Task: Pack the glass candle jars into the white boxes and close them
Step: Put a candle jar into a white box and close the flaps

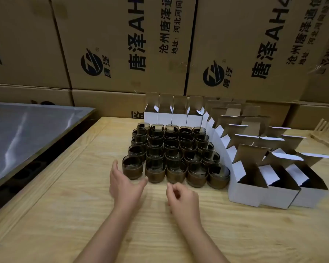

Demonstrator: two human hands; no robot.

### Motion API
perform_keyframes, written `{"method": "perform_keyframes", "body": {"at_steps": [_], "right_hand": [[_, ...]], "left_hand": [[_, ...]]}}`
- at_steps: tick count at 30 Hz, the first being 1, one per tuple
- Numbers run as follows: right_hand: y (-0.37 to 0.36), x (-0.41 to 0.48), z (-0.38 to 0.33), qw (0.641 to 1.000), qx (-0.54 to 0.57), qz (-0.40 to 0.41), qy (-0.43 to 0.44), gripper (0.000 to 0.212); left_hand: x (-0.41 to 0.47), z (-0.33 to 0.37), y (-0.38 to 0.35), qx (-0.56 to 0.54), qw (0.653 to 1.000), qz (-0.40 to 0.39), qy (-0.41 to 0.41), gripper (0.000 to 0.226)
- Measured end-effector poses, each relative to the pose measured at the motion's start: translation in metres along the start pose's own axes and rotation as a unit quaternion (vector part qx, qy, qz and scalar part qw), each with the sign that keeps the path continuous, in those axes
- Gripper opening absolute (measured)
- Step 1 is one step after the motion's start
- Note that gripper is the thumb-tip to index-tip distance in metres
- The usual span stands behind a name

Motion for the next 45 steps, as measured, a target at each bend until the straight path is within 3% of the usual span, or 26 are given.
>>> {"method": "perform_keyframes", "body": {"at_steps": [5,11,14,17,19,23,28,32,34,37,40,42,43,45], "right_hand": [[-0.008,0.003,0.007,0.999,0.02,-0.036,0.001,0.033],[-0.008,0.002,0.008,0.999,0.026,-0.046,0.002,0.034],[-0.007,0.001,0.006,0.998,0.018,-0.049,0.019,0.029],[-0.004,-0.003,-0.001,0.996,0.05,-0.041,0.055,0.01],[-0.001,-0.005,-0.006,0.991,0.115,-0.03,0.064,0.031],[0.008,-0.005,-0.009,0.961,0.273,-0.023,0.048,0.059],[0.018,0.002,0.002,0.954,0.298,-0.02,-0.013,0.052],[0.031,0.013,0.014,0.918,0.386,-0.049,-0.073,0.066],[0.035,0.015,0.016,0.932,0.348,-0.066,-0.078,0.061],[0.037,0.013,0.018,0.943,0.311,-0.08,-0.094,0.046],[0.045,0.011,0.009,0.981,0.166,-0.087,-0.053,0.035],[0.066,0.011,-0.003,0.999,-0.007,0.02,0.034,0.038],[0.081,0.009,-0.011,0.985,-0.09,0.112,0.093,0.038],[0.11,0.0,-0.022,0.913,-0.218,0.295,0.178,0.035]], "left_hand": [[0.025,-0.007,-0.013,-0.003,0.999,-0.036,0.023,0.115],[0.025,-0.011,-0.008,-0.027,0.999,-0.027,0.004,0.098],[0.016,-0.003,0.008,-0.039,0.999,0.029,-0.012,0.08],[0.002,0.02,0.023,-0.064,0.992,0.078,-0.075,0.077],[-0.017,0.043,0.021,-0.079,0.98,0.077,-0.165,0.076],[-0.055,0.067,0.0,-0.068,0.966,0.013,-0.248,0.077],[-0.075,0.071,-0.018,-0.051,0.953,-0.057,-0.292,0.083],[-0.076,0.063,-0.031,-0.115,0.932,-0.243,-0.242,0.1],[-0.078,0.059,-0.038,-0.156,0.918,-0.304,-0.202,0.104],[-0.076,0.054,-0.043,-0.198,0.912,-0.314,-0.174,0.087],[-0.074,0.049,-0.046,-0.204,0.912,-0.318,-0.157,0.075],[-0.072,0.046,-0.047,-0.192,0.916,-0.318,-0.149,0.074],[-0.071,0.045,-0.048,-0.185,0.918,-0.319,-0.146,0.074],[-0.069,0.043,-0.049,-0.163,0.922,-0.322,-0.143,0.074]]}}
Point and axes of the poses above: each hand's wrist, its own x-axis towards the middle knuckle, its own y-axis out of the back of the hand, z = x × y, the point moved 5 cm from there along x, towards the middle knuckle, and after that the axes turned 2 degrees about -x, right-handed, at the moved point
